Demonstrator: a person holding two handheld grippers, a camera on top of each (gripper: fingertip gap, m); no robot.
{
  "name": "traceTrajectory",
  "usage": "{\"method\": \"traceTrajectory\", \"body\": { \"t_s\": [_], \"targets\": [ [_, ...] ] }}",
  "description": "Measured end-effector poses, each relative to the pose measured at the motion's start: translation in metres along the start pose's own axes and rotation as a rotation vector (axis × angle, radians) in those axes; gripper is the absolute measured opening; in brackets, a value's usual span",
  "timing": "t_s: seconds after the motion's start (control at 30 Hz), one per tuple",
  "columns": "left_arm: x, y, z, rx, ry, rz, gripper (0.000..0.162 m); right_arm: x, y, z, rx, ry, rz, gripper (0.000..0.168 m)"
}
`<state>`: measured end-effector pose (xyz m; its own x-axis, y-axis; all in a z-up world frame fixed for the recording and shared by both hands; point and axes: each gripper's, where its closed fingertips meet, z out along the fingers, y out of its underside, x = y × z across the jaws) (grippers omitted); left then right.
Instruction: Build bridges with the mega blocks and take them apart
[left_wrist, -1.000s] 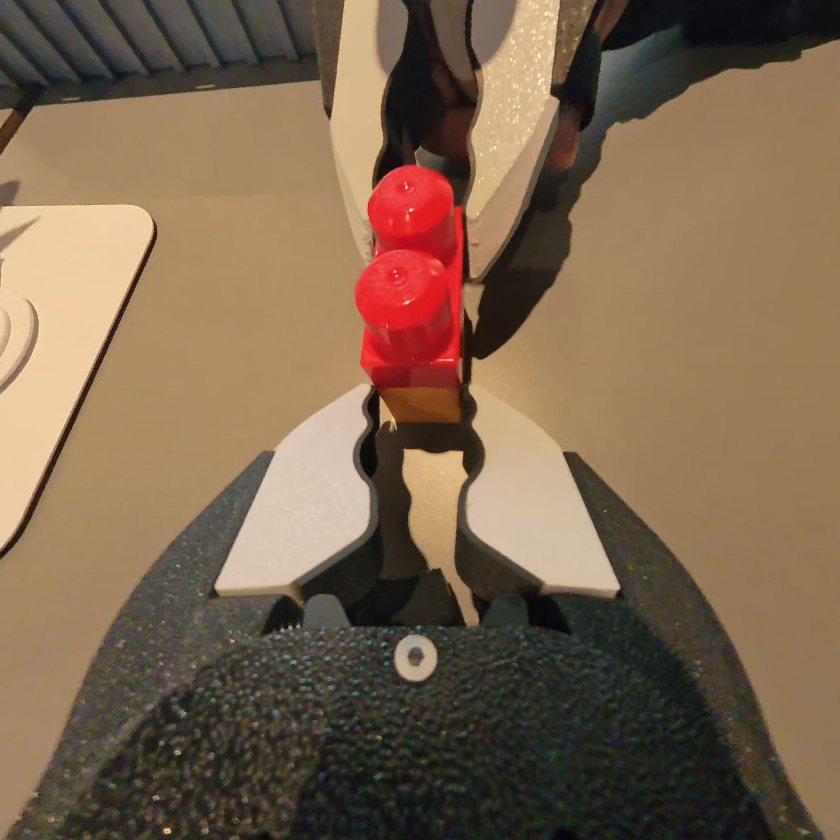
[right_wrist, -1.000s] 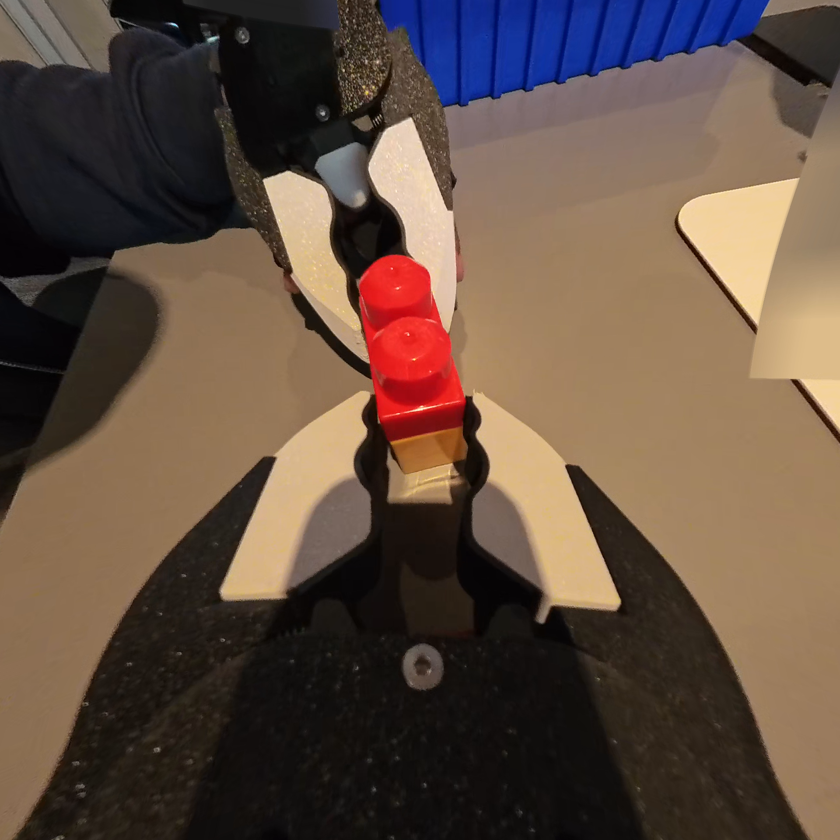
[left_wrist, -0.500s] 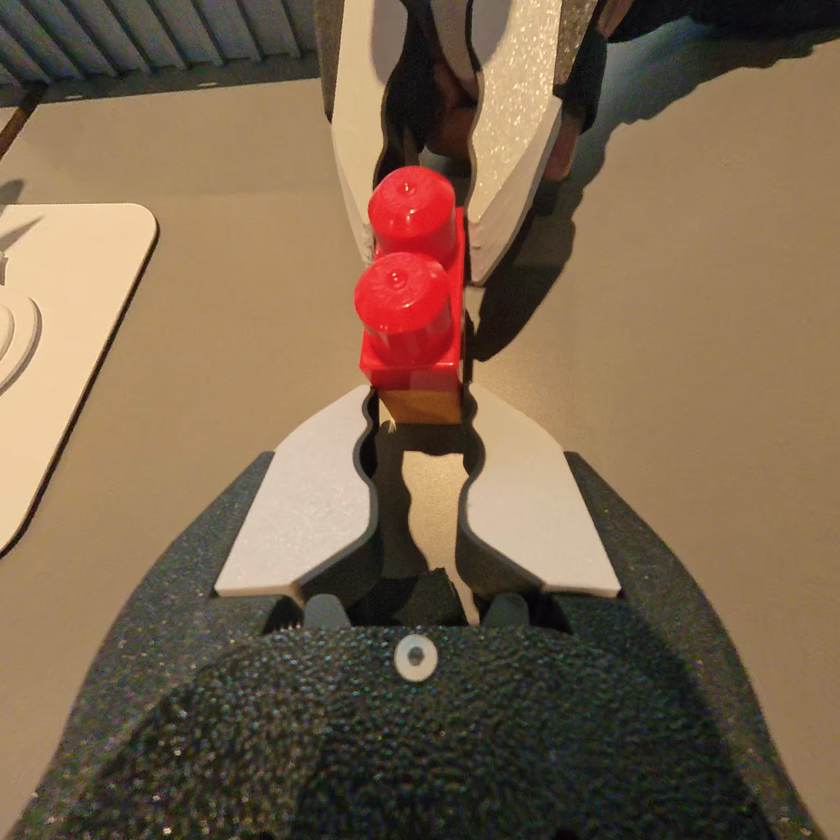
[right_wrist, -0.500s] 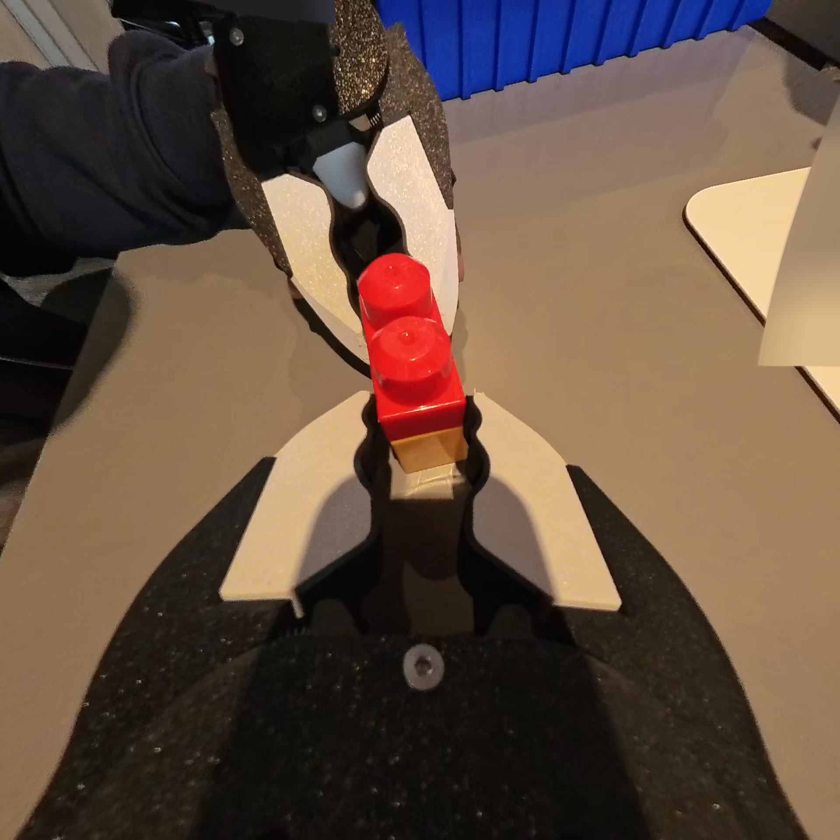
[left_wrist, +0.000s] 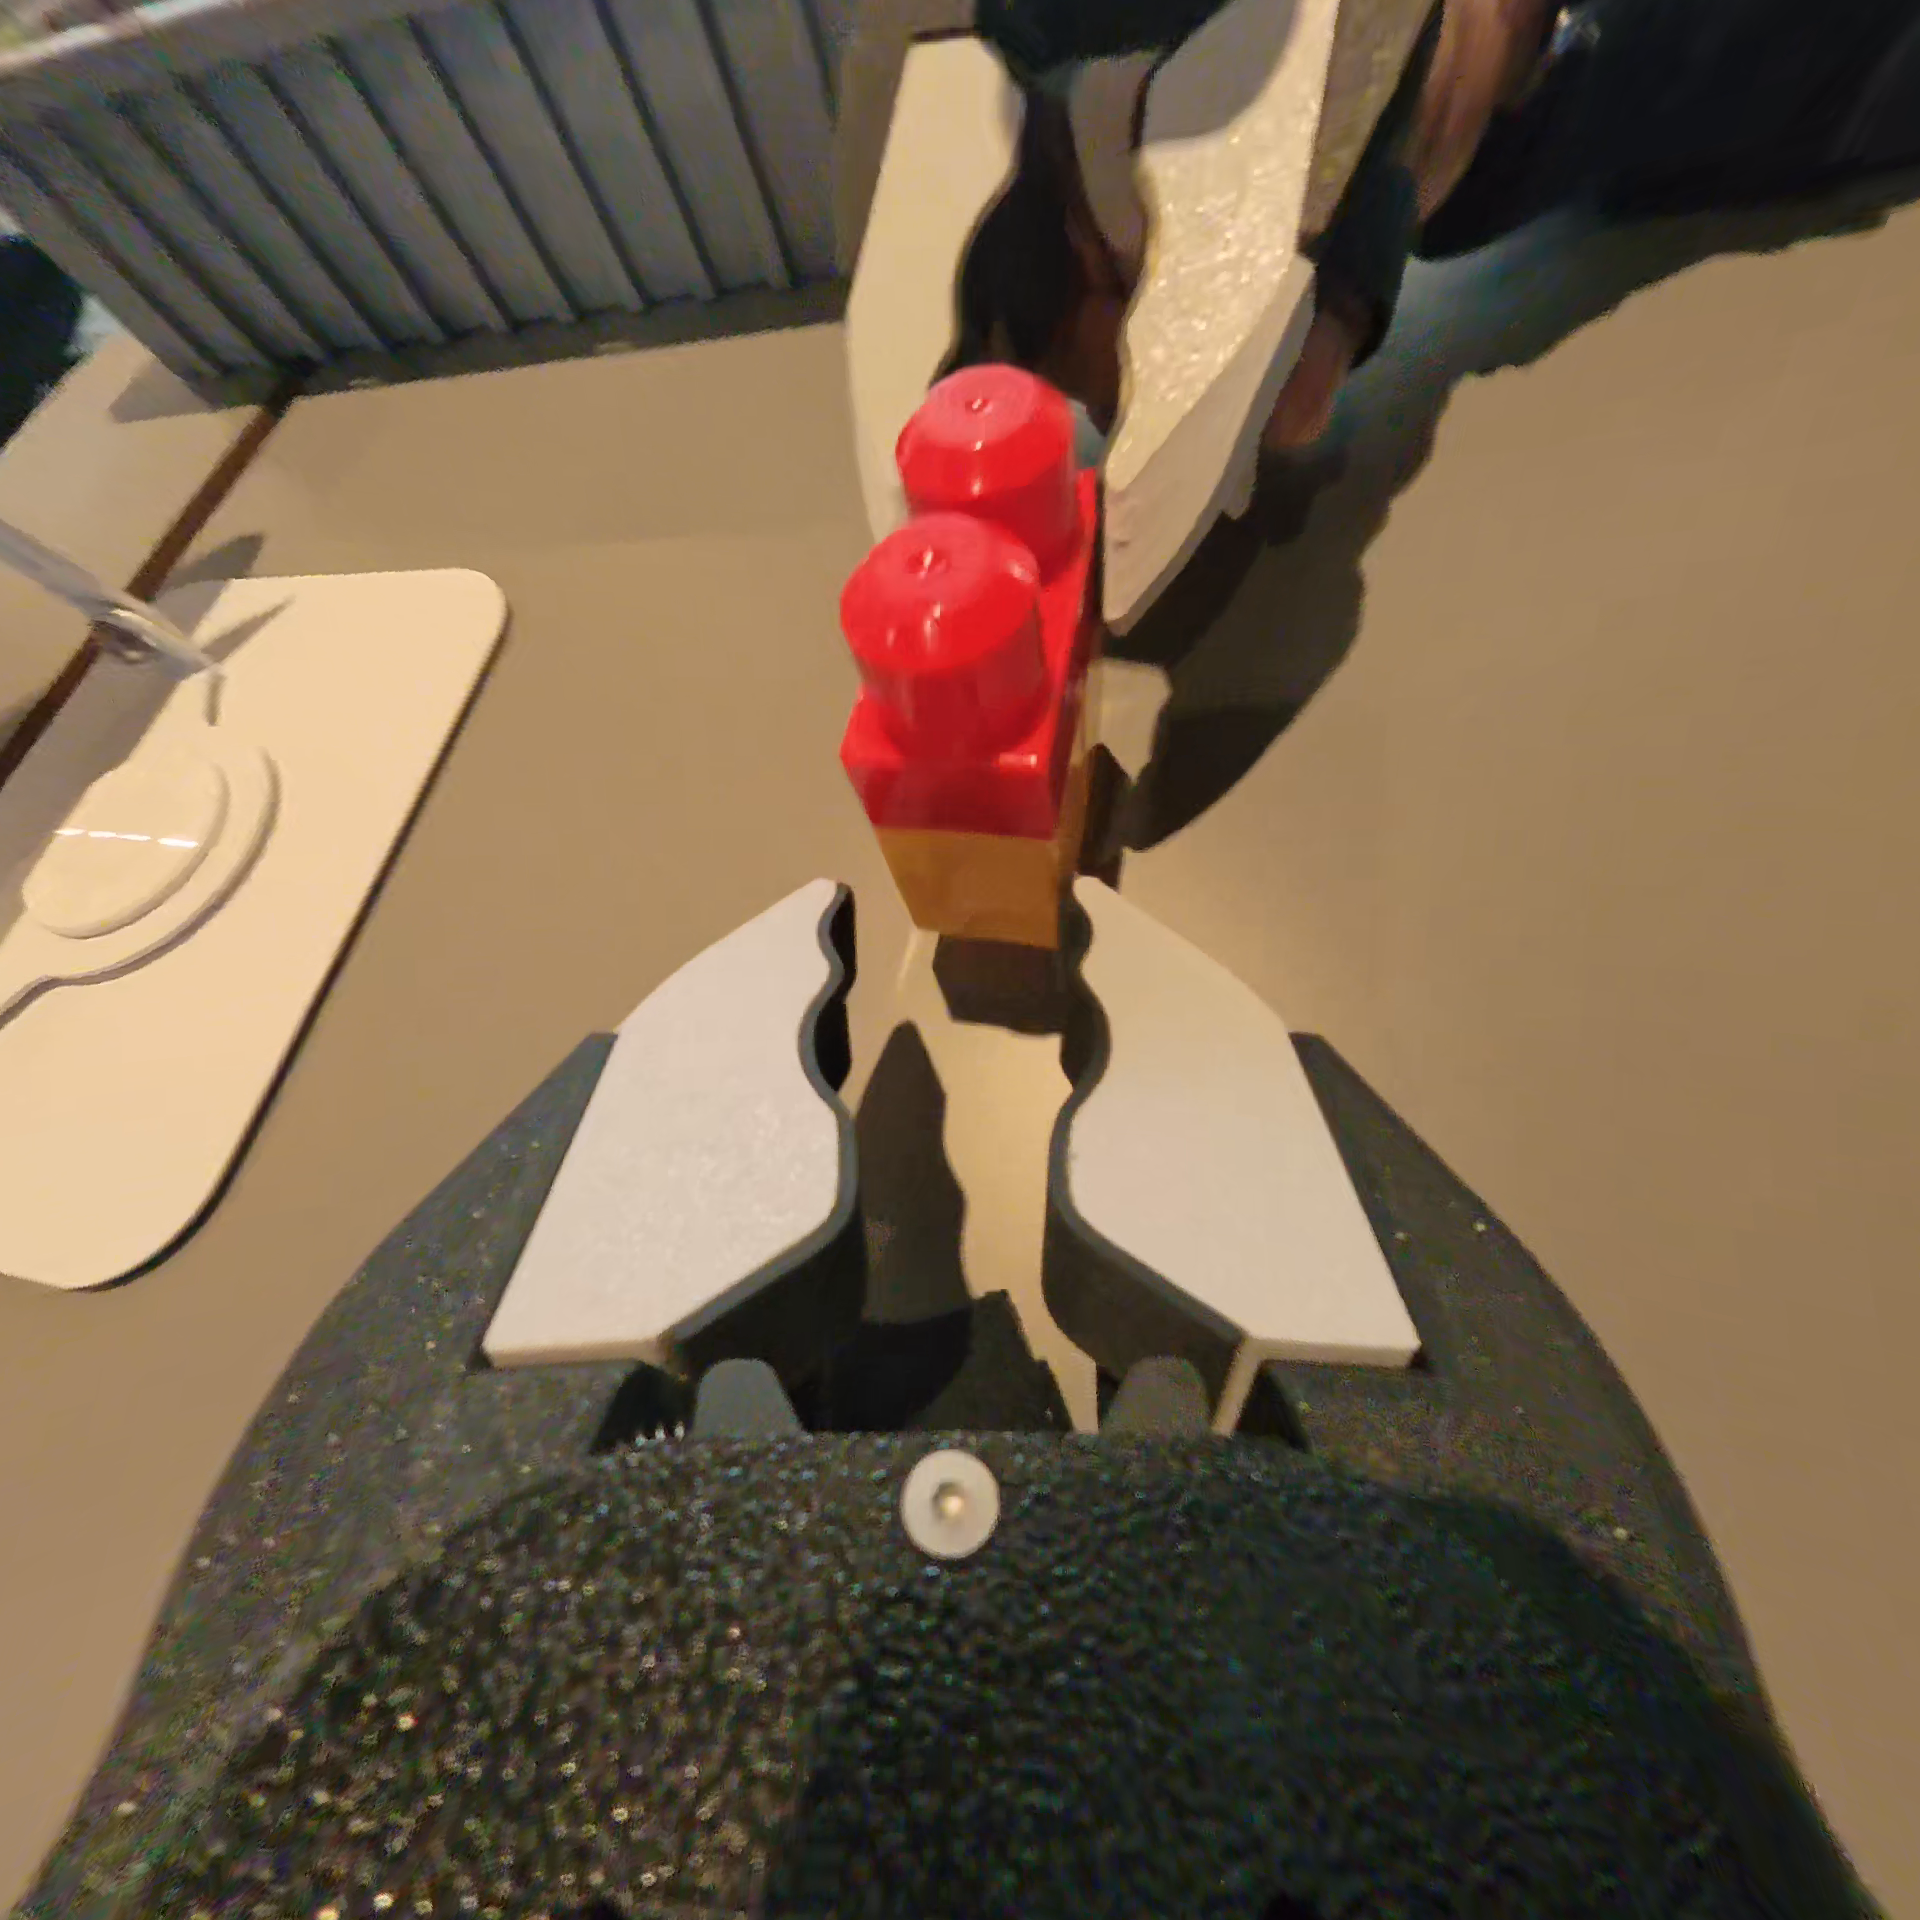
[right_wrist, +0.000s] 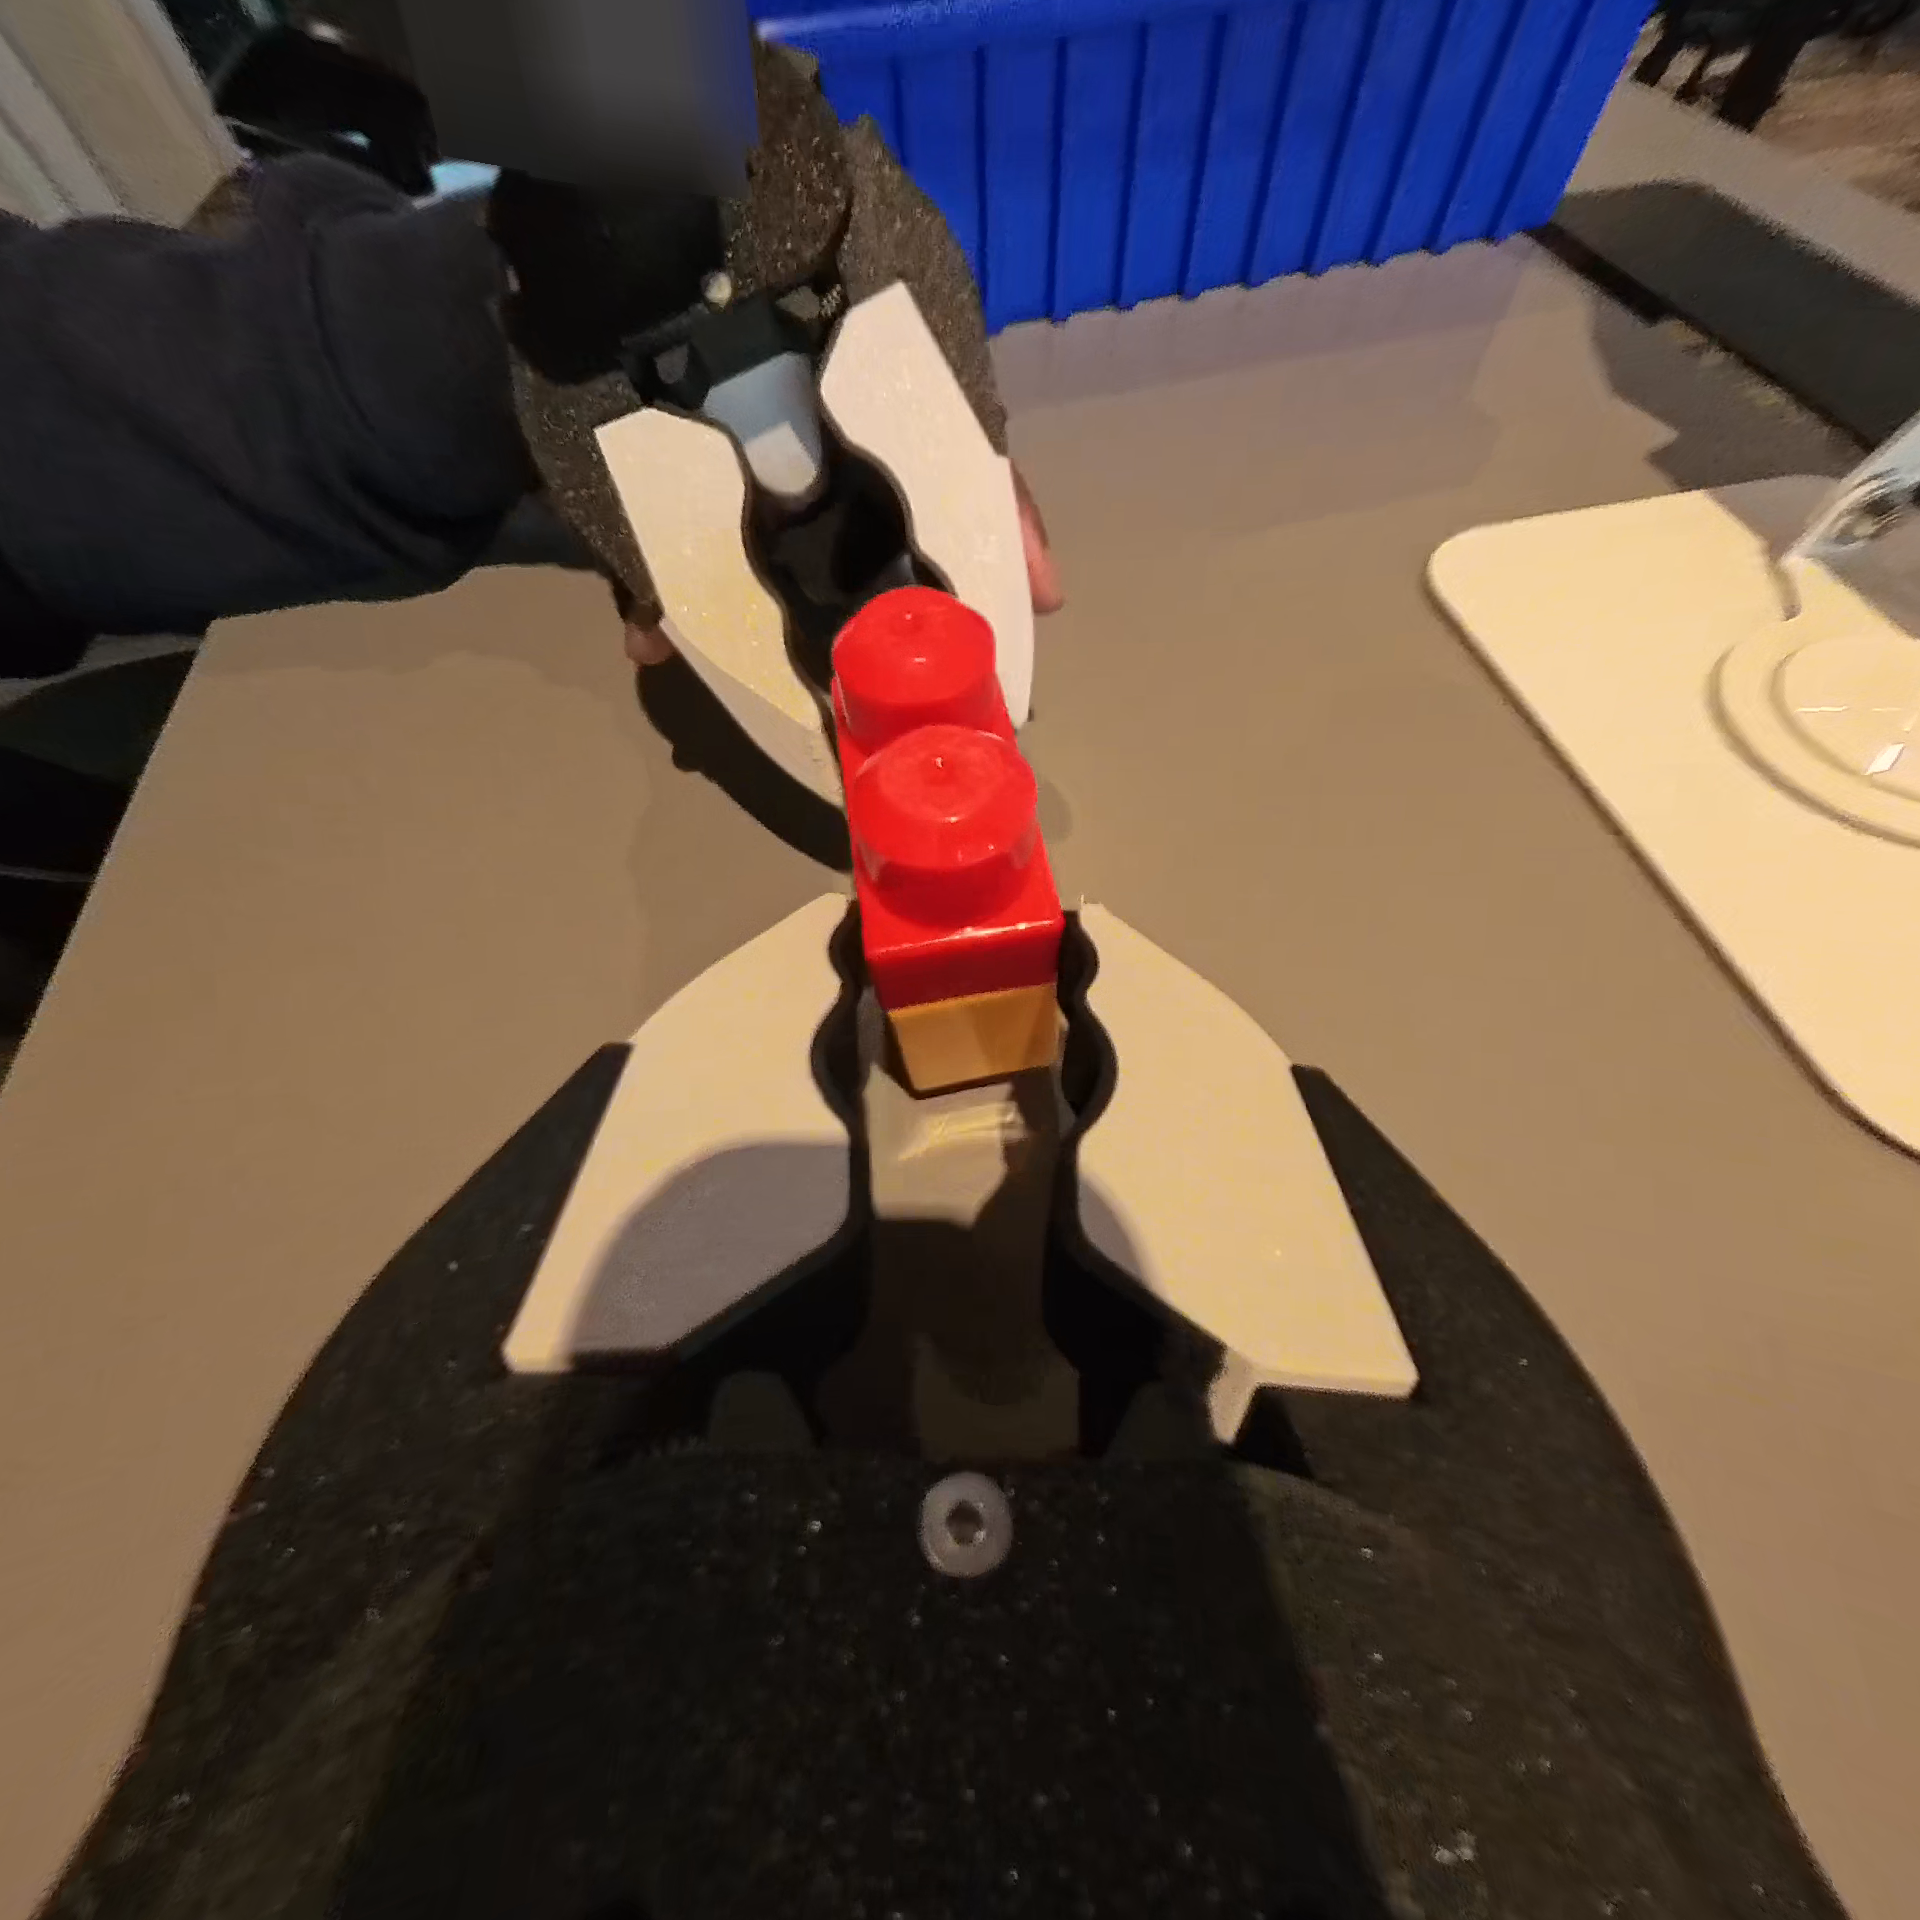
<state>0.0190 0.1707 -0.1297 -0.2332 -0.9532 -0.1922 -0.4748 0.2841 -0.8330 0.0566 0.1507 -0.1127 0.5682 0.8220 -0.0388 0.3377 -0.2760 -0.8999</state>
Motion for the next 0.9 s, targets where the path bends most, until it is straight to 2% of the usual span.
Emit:
{"method": "traceTrajectory", "body": {
  "t_s": [0.1, 0.17, 0.27, 0.33, 0.43, 0.5, 0.53, 0.73, 0.9],
  "targets": [
    [-0.015, -0.006, -0.009, 0.05, -0.064, -0.033, 0.034, 0.007, -0.031, -0.021, 0.117, 0.081, -0.026, 0.036],
    [-0.024, -0.008, -0.012, 0.075, -0.104, -0.057, 0.031, 0.019, -0.062, -0.051, 0.225, 0.186, -0.06, 0.036],
    [-0.035, -0.005, -0.013, 0.086, -0.158, -0.084, 0.03, 0.061, -0.1, -0.124, 0.332, 0.476, -0.12, 0.036],
    [-0.038, -0.002, -0.011, 0.073, -0.184, -0.085, 0.029, 0.105, -0.104, -0.181, 0.279, 0.743, -0.175, 0.036],
    [-0.039, 0.0, -0.008, 0.049, -0.201, -0.069, 0.029, 0.191, -0.064, -0.265, -0.092, 1.156, -0.231, 0.036],
    [-0.038, 0.001, -0.006, 0.037, -0.203, -0.054, 0.028, 0.24, -0.017, -0.31, -0.386, 1.289, -0.166, 0.036],
    [-0.038, 0.002, -0.006, 0.033, -0.205, -0.05, 0.028, 0.258, 0.005, -0.327, -0.474, 1.325, -0.113, 0.036],
    [-0.04, 0.004, -0.006, 0.018, -0.213, -0.045, 0.026, 0.306, 0.114, -0.363, -0.837, 1.294, 0.149, 0.037],
    [-0.037, 0.006, -0.005, 0.006, -0.194, -0.035, 0.026, 0.308, 0.129, -0.362, -0.868, 1.245, 0.204, 0.037]
  ]
}}
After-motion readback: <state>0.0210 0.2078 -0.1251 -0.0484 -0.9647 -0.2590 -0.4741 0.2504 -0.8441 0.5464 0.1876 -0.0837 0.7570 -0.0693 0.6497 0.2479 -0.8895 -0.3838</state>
